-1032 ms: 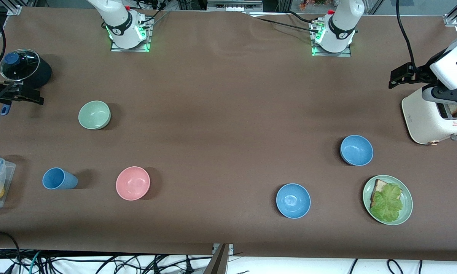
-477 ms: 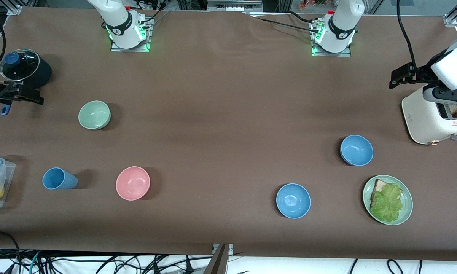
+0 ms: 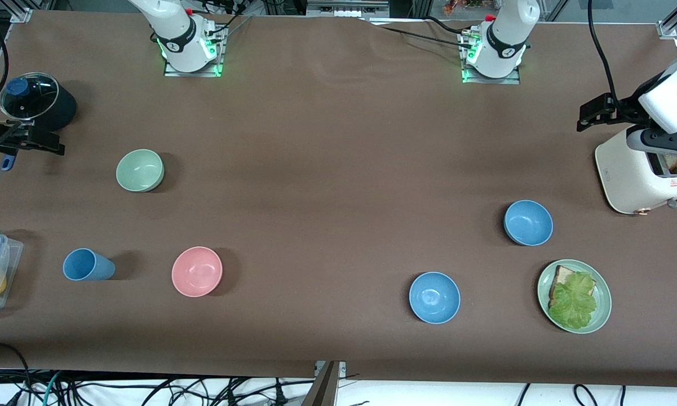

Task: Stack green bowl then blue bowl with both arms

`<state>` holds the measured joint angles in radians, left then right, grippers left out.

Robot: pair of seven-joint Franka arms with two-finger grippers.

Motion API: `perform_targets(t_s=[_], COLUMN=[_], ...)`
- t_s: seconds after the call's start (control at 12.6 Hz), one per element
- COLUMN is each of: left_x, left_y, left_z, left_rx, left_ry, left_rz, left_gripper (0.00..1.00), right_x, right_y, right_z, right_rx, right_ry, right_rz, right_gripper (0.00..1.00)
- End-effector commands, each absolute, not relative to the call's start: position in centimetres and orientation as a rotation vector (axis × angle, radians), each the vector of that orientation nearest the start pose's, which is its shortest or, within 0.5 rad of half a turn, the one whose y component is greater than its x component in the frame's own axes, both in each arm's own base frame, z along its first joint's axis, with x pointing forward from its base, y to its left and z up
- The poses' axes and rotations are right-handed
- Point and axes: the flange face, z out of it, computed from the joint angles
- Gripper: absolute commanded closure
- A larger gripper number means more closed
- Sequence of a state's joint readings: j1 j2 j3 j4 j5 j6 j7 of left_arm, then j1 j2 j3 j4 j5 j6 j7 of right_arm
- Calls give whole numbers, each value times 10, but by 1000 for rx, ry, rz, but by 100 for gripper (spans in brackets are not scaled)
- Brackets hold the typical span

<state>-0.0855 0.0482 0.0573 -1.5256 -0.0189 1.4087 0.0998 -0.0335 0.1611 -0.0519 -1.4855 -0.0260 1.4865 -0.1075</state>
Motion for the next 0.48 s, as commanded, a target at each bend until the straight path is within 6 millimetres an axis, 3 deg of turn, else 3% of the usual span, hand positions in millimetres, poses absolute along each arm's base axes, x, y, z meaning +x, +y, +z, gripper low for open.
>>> perform_targets(t_s=[0.0, 0.4], left_x=[552, 552], left_y=[-19, -15], left_z=[611, 611], left_rx=[-3161, -3164], left_ry=[189, 177], left_rz=[256, 256], left_gripper=[0, 0], right_x=[587, 587], right_y=[-51, -51], right_z=[570, 570], right_rx=[-3168, -3168], right_ry=[-14, -14], right_rz=[259, 259], right_gripper=[0, 0])
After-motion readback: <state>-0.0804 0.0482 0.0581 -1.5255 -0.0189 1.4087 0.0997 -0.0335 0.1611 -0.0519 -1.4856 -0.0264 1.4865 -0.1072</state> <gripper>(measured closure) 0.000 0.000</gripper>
